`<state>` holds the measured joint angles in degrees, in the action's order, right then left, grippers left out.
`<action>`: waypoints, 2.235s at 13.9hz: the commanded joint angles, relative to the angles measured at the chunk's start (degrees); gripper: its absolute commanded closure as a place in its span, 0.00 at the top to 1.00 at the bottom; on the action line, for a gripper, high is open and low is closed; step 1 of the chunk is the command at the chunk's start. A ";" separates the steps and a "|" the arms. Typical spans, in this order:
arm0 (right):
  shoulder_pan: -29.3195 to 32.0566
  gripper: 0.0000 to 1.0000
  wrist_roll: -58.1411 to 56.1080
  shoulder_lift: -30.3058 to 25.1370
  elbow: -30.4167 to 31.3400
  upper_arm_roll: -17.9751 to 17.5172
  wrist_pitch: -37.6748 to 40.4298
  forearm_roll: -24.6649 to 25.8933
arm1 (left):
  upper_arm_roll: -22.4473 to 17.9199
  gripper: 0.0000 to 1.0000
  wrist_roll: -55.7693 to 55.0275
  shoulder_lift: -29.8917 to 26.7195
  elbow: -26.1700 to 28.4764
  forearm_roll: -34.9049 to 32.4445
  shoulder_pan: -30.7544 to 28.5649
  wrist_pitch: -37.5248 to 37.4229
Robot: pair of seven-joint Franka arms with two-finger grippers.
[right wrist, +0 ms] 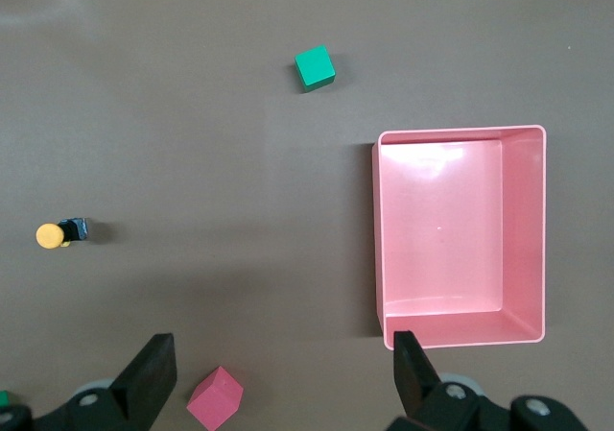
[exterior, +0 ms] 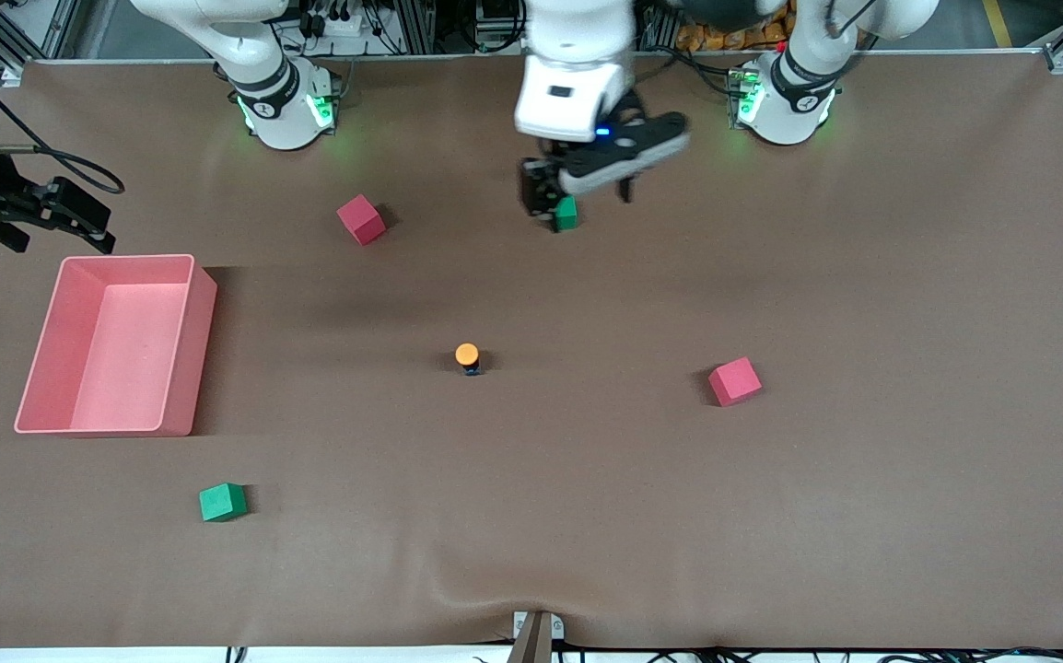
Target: Place and upright button with both arms
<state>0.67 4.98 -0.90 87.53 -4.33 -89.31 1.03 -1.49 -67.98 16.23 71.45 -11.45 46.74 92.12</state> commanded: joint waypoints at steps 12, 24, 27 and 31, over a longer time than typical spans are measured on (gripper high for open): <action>1.09 1.00 -0.68 0.46 -1.13 -0.77 0.72 0.11 | 0.43 1.00 56.61 -14.91 7.73 8.62 -30.27 -18.20; 1.09 1.00 -0.76 0.46 -1.04 -0.77 0.89 0.11 | 1.66 1.00 56.99 -23.17 27.69 11.63 -38.39 -0.89; 1.09 1.00 -0.68 0.46 -1.04 -0.77 0.89 0.11 | 1.49 1.00 56.12 -25.89 29.89 11.63 -38.39 -0.36; 1.09 1.00 -0.68 0.46 -1.04 -0.77 0.89 0.11 | 1.23 1.00 57.09 -25.37 28.23 11.54 -41.11 -1.15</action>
<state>0.67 4.98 -0.89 87.51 -4.34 -89.16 1.03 -0.71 -11.18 -8.20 99.24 -0.54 7.13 90.29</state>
